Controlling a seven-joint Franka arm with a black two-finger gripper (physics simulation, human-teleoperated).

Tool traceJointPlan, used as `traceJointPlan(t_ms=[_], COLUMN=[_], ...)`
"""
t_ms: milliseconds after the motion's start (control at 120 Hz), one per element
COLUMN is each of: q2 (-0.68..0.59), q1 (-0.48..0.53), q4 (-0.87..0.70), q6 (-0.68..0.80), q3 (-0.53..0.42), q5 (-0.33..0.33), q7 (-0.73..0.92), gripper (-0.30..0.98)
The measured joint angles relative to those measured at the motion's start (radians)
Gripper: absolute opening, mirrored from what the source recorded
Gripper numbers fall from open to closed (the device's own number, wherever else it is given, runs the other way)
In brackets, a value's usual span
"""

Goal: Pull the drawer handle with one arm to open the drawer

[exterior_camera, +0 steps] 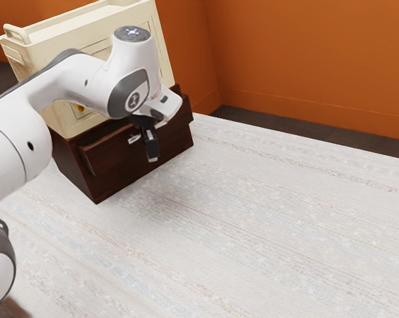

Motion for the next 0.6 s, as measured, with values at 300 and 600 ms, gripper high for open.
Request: traceJointPlan(t_ms=[300, 600], q2=[-0.055, -0.142], q1=[-0.038, -0.077], q4=[-0.067, -0.166], q6=[0.009, 0.020], q3=[0.001, 0.002], q5=[0.005, 0.006], q7=[-0.005, -0.009], gripper=[0.65, 0.65])
